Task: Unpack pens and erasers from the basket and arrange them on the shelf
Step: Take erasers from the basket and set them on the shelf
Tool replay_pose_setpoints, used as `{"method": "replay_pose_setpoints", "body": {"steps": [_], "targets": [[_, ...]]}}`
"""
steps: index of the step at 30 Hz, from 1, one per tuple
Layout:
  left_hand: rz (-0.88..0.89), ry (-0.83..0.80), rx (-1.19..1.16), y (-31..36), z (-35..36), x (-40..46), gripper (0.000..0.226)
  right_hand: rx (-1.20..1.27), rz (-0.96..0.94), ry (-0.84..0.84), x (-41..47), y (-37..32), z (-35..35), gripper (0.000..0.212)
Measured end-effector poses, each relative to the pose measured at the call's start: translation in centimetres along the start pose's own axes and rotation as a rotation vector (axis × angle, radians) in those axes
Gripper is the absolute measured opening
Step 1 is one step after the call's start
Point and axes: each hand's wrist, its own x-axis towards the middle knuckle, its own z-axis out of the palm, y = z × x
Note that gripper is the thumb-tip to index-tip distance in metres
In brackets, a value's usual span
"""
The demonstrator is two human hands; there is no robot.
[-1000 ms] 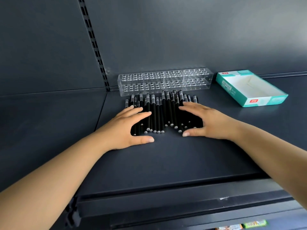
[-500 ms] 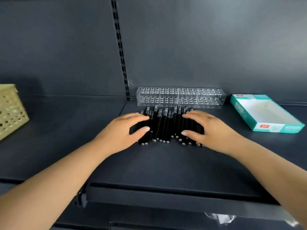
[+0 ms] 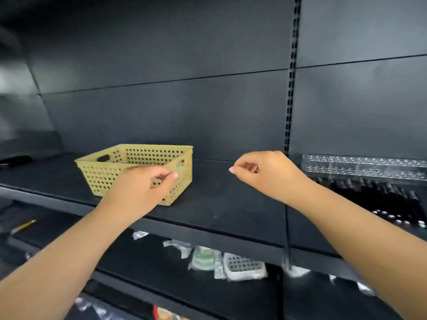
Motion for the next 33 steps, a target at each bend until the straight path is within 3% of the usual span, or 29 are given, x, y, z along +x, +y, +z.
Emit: {"method": "replay_pose_setpoints", "body": {"steps": [3,11,21,24,26,29,33], "targets": [[0.012,-0.05,0.058,-5.2,-3.6,-2.2,0.021,0.001,-0.027,-0.016,1.3,-4.8,3.7,0.02],[0.104,-0.152,0.079,-15.2,-8.4,-3.5,0.019,-0.159,-0.06,-0.115,6.1,-12.8,9.7,0.024],[0.203,-0.117,-0.003,-21.2,-4.1,5.5,0.045,-0.14,0.04,-0.14,15.1,-9.7,13.5,0.021],[0.183,-0.152,-0.006,-22.5,-2.6,9.2,0.033,-0.131,0.071,-0.174,18.3,-8.3,14.2,0.024],[0.177,-0.2,-0.005,-23.7,-1.3,11.0,0.038,-0.107,0.081,-0.193,20.4,-7.5,14.6,0.024],[0.235,-0.247,0.056,-25.5,0.3,13.0,0.067,-0.101,0.092,-0.268,23.0,-7.0,15.6,0.024],[0.33,-0.274,0.007,-27.4,1.1,15.1,0.063,-0.165,0.117,-0.453,25.8,-6.7,17.5,0.029]]}}
